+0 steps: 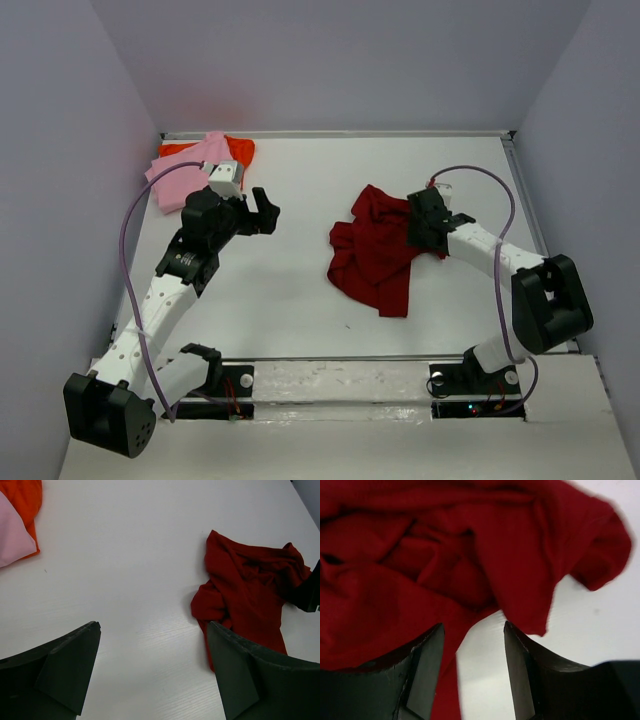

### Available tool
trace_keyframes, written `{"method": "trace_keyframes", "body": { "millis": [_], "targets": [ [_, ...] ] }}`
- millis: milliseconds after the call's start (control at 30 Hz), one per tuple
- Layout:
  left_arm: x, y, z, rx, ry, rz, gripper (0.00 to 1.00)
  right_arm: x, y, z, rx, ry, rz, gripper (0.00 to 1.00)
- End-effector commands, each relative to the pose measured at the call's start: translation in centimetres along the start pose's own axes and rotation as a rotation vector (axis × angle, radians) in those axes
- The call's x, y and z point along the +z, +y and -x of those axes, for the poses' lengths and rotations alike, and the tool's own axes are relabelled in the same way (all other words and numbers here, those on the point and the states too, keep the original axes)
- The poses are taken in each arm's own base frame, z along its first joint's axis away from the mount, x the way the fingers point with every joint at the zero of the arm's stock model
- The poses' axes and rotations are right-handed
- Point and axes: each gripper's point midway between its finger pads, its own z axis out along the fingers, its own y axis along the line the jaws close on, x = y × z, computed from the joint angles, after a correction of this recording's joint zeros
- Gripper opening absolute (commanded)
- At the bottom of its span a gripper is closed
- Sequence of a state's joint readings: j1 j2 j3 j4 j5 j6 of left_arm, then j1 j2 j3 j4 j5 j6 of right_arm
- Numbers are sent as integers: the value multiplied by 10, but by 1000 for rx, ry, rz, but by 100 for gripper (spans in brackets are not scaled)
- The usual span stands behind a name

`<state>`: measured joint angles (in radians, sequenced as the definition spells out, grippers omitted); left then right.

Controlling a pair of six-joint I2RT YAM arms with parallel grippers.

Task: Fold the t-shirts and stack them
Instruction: Flatten the tshirt out

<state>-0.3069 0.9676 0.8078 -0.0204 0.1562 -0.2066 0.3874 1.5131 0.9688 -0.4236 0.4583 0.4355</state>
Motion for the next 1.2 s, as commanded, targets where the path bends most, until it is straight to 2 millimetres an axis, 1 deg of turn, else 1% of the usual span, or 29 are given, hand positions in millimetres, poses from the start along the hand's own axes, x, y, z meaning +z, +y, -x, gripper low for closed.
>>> {"method": "trace_keyframes", "body": {
  "millis": [0,67,133,300,567,600,667,833,933,1033,1167],
  "targets": [
    [-1,-5,11,16,-35,-19,97,-6,39,-8,108,10,214,56],
    [-1,-5,11,16,-34,-17,97,-6,43,-11,116,8,242,56],
    [0,-5,11,16,-33,-19,97,-1,41,-18,107,19,228,56],
    [-1,-5,11,14,-34,-17,97,7,35,-26,92,29,191,56],
    [-1,-6,10,15,-32,-20,97,17,34,-19,82,10,151,56],
    [-1,-6,10,16,-32,-20,97,19,29,-18,80,0,121,56],
    [-1,-6,10,17,-32,-23,96,22,25,-20,69,13,88,56],
    [-1,-7,10,17,-32,-24,96,25,20,-18,57,5,53,56],
    [-1,-6,11,17,-34,-22,97,25,18,-17,53,-1,45,56],
    [-1,-7,10,17,-33,-26,96,29,18,-19,47,4,33,56],
    [-2,-7,10,17,-33,-26,97,35,22,-22,46,15,43,51]
  ]
}}
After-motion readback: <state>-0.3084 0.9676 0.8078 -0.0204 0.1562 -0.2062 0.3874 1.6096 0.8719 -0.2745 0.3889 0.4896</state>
